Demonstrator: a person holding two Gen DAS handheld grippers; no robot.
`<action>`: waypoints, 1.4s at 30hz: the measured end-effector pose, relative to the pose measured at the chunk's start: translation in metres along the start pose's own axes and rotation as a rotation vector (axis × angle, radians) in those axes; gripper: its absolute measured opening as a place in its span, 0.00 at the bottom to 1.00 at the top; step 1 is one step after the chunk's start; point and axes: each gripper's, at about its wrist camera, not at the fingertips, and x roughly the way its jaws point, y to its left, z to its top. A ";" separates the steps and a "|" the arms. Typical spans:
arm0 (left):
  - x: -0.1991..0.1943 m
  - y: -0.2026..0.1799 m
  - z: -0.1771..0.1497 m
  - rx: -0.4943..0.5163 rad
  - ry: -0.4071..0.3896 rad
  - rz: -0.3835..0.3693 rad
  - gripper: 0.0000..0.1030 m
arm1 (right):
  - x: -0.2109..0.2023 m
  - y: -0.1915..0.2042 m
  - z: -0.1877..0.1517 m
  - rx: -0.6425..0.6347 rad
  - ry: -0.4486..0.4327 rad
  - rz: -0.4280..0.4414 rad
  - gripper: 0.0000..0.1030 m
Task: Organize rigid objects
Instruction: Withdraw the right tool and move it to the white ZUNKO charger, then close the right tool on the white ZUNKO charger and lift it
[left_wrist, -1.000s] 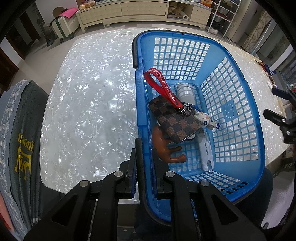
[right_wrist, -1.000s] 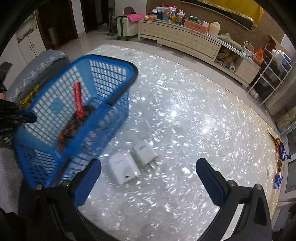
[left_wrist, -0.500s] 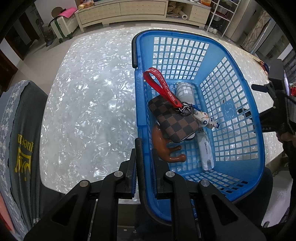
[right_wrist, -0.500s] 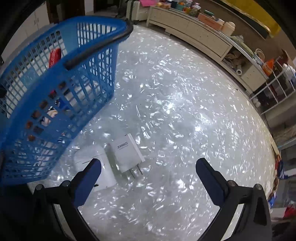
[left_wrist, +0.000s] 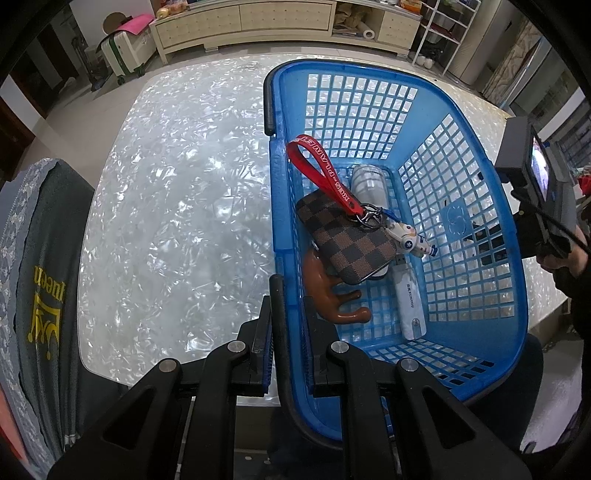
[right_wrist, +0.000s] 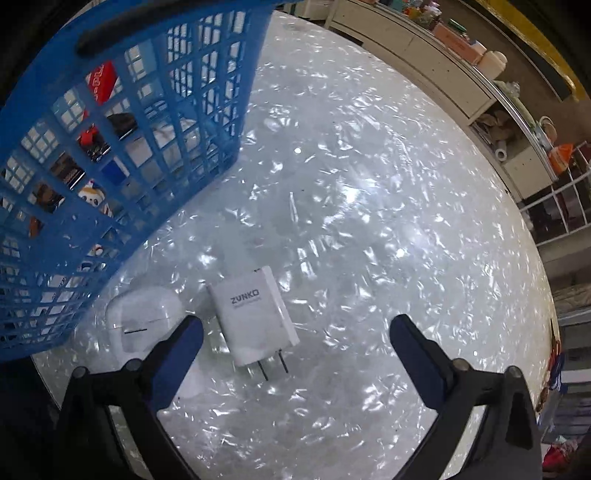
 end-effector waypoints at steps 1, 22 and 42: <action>0.000 0.000 0.000 -0.001 0.000 -0.001 0.14 | 0.002 0.000 0.001 0.003 -0.002 0.027 0.84; -0.001 0.002 0.000 -0.004 -0.001 0.007 0.14 | -0.010 0.014 -0.025 0.092 -0.062 0.114 0.38; -0.001 -0.002 -0.001 0.004 -0.009 0.028 0.14 | -0.125 -0.001 -0.077 0.304 -0.132 0.072 0.38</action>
